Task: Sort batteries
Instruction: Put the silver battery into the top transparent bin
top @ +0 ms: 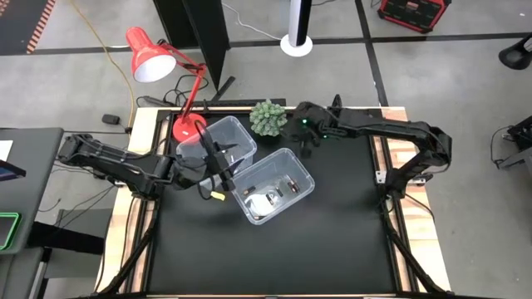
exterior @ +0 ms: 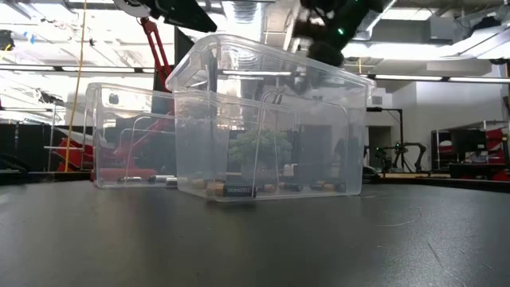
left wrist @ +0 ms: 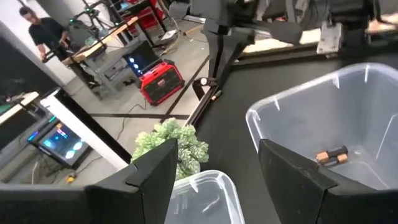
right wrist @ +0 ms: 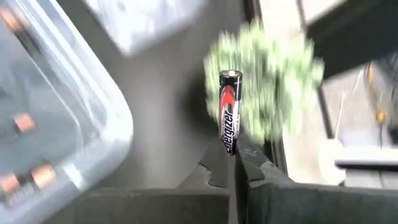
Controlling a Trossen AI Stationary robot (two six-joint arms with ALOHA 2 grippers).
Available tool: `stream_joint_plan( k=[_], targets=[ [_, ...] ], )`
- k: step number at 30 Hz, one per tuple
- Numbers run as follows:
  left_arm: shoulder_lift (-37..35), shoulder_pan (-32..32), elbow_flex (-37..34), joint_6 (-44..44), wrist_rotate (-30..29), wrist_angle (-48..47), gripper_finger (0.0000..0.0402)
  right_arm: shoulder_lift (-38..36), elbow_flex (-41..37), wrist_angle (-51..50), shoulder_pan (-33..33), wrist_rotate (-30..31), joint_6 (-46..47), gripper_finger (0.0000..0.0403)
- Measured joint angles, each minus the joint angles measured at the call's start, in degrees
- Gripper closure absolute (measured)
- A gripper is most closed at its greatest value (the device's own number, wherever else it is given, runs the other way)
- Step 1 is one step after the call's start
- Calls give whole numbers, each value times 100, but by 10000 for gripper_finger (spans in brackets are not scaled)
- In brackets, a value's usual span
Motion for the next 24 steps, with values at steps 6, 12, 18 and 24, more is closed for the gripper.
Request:
stream_joint_plan(
  k=[6,12,18,24],
  targets=[
    [-318,-42,0,-254,-10,-224,182,675,881,703,696,4,-6,399],
    [-626,-312,0,-437,-207,-308,182,1868,2071,509,940,4,-116,399],
    [-839,-722,0,-522,-917,-622,182,2818,3140,321,954,-131,-197,391],
    [-899,-901,0,-526,-1184,-817,182,3346,3777,171,1041,-139,-154,309]
  ],
)
